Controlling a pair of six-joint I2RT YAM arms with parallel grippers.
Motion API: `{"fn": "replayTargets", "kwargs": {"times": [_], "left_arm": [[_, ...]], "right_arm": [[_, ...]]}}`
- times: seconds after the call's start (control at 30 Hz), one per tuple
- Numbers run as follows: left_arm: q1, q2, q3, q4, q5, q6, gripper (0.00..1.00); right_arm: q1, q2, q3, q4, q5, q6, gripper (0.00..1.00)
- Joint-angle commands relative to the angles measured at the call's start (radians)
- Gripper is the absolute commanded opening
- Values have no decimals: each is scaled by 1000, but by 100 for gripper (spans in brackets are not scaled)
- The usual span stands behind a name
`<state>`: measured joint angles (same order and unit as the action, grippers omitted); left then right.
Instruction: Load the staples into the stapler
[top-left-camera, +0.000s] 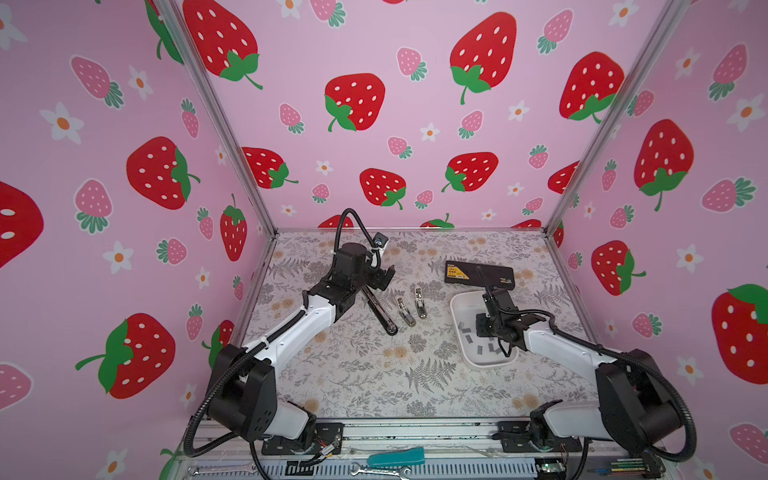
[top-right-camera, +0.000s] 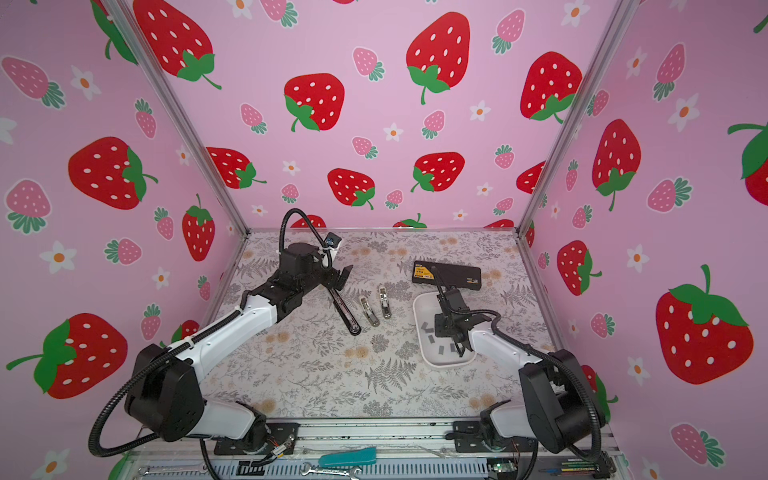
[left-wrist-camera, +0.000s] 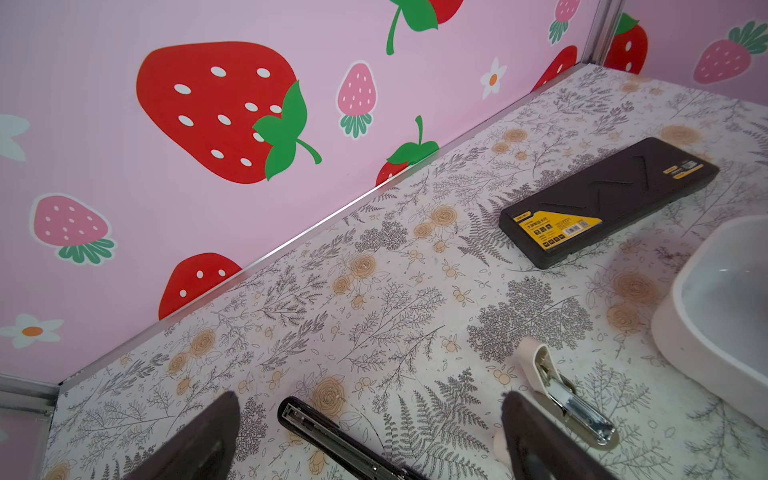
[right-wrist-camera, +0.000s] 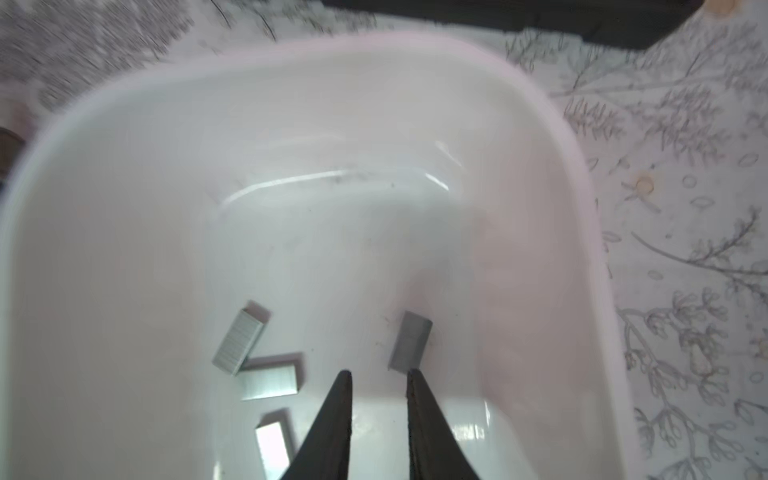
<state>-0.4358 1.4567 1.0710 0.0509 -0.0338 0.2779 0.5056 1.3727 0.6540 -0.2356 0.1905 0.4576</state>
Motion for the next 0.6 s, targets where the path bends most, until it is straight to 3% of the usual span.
{"fn": "replayTargets", "kwargs": {"times": [0.0, 0.2, 0.57], "left_arm": [[0, 19, 45, 16, 2, 40, 99], [0, 25, 52, 8, -14, 39, 99], [0, 18, 52, 7, -3, 33, 99]], "right_arm": [[2, 30, -8, -91, 36, 57, 27], [-3, 81, 1, -132, 18, 72, 33], [-10, 64, -6, -142, 2, 81, 35]]}}
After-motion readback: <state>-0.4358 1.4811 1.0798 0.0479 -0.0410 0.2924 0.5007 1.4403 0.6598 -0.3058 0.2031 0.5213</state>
